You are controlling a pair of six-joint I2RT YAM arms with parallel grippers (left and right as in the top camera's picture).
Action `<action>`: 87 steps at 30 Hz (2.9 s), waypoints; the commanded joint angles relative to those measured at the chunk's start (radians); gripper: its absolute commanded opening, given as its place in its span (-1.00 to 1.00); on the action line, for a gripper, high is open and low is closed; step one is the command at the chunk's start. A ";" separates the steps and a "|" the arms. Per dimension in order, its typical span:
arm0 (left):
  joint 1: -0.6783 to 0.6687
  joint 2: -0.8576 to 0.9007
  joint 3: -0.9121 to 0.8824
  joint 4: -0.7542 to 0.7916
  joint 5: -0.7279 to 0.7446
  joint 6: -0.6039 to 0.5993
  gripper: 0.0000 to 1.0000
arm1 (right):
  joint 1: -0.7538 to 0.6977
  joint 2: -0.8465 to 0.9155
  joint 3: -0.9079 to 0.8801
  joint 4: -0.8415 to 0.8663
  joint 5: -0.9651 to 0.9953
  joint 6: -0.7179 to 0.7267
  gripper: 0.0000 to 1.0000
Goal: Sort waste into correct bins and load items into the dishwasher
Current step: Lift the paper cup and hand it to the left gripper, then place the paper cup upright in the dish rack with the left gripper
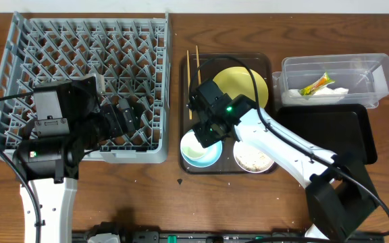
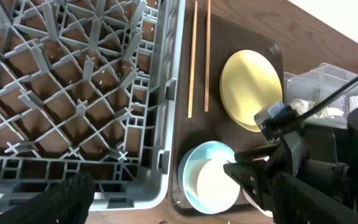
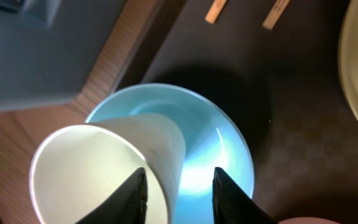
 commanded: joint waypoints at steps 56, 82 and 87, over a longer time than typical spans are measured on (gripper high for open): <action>-0.186 0.000 0.018 0.381 0.822 -0.290 0.17 | -0.277 -0.297 0.026 0.602 -1.004 0.070 -0.98; -0.185 0.000 0.018 0.337 0.721 -0.223 -0.09 | -0.318 -0.300 0.026 0.599 -0.935 0.078 0.41; -0.185 0.000 0.018 0.127 0.332 -0.154 -0.08 | -0.485 -0.311 0.026 0.500 -0.803 0.079 0.54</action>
